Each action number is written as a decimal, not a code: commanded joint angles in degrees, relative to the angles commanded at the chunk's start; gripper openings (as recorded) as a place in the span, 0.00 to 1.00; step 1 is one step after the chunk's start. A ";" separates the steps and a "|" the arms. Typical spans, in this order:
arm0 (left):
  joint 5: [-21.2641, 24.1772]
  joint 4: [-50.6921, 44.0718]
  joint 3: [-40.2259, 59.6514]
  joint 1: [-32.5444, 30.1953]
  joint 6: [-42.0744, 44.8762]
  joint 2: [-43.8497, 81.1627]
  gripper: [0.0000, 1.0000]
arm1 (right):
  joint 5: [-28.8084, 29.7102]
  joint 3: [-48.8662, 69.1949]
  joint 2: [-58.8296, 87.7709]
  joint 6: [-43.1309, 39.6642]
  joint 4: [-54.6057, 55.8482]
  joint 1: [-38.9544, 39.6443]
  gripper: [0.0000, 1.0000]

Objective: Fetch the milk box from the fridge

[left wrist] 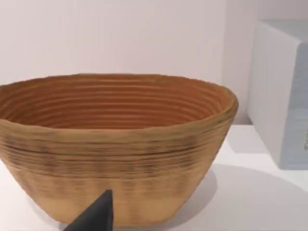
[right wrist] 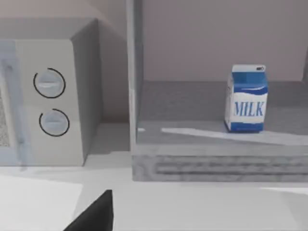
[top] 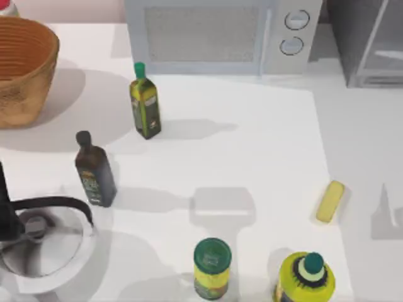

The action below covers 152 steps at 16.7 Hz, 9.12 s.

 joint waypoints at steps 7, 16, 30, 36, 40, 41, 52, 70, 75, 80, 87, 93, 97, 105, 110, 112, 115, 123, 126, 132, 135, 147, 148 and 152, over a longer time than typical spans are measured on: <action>0.00 0.00 0.00 0.00 0.00 0.00 1.00 | -3.19 2.22 8.99 0.10 8.30 -3.18 1.00; 0.00 0.00 0.00 0.00 0.00 0.00 1.00 | -16.03 8.55 59.40 1.04 53.34 -16.49 1.00; 0.00 0.00 0.00 0.00 0.00 0.00 1.00 | -29.38 10.55 102.61 1.04 92.57 -30.49 1.00; 0.00 0.00 0.00 0.00 0.00 0.00 1.00 | -29.30 10.48 102.71 1.01 92.56 -30.28 1.00; 0.00 0.00 0.00 0.00 0.00 0.00 1.00 | -26.75 16.79 107.76 0.30 90.97 -28.14 1.00; 0.00 0.00 0.00 0.00 0.00 0.00 1.00 | -25.58 19.89 109.89 0.14 90.05 -27.13 1.00; 0.00 0.00 0.00 0.00 0.00 0.00 1.00 | -11.64 57.15 132.52 0.46 75.64 -13.77 1.00; 0.00 0.00 0.00 0.00 0.00 0.00 1.00 | -9.66 74.84 140.07 0.38 65.33 -11.87 1.00; 0.00 0.00 0.00 0.00 0.00 0.00 1.00 | -9.66 74.84 140.07 0.38 65.33 -11.87 0.77; 0.00 0.00 0.00 0.00 0.00 0.00 1.00 | -9.66 74.84 140.07 0.38 65.33 -11.87 0.40; 0.00 0.00 0.00 0.00 0.00 0.00 1.00 | -9.66 74.84 140.07 0.38 65.33 -11.87 0.00; 0.00 0.00 0.00 0.00 0.00 0.00 1.00 | -9.66 74.84 140.07 0.38 65.33 -11.87 0.00; 0.00 0.00 0.00 0.00 0.00 0.00 1.00 | -9.63 74.75 137.96 0.43 63.45 -12.09 0.00; 0.00 0.00 0.00 0.00 0.00 0.00 1.00 | -9.73 74.66 131.95 0.55 57.48 -12.05 0.00; 0.00 0.00 0.00 0.00 0.00 0.00 1.00 | -10.44 70.48 128.91 0.66 60.54 -12.70 0.00; 0.00 0.00 0.00 0.00 0.00 0.00 1.00 | -10.91 65.48 126.43 0.68 62.69 -13.16 0.00; 0.00 0.00 0.00 0.00 0.00 0.00 1.00 | -11.61 55.78 123.49 0.72 65.50 -13.81 0.00; 0.00 0.00 0.00 0.00 0.00 0.00 1.00 | -12.78 47.65 118.47 0.87 70.74 -14.61 0.00; 0.00 0.00 0.00 0.00 0.00 0.00 1.00 | -12.64 47.06 117.05 0.78 69.78 -14.34 0.00; 0.00 0.00 0.00 0.00 0.00 0.00 1.00 | -10.69 40.03 98.82 0.18 58.97 -11.91 0.00; 0.00 0.00 0.00 0.00 0.00 0.00 1.00 | -9.03 33.58 82.31 0.01 49.58 -10.06 0.00; 0.00 0.00 0.00 0.00 0.00 0.00 1.00 | -1.52 4.65 10.76 0.13 7.42 -1.69 0.00; 0.00 0.00 0.00 0.00 0.00 0.00 1.00 | -1.08 3.23 7.47 0.10 5.20 -1.20 0.00; 0.00 0.00 0.00 0.00 0.00 0.00 1.00 | -0.05 0.12 0.29 0.01 0.20 -0.05 0.00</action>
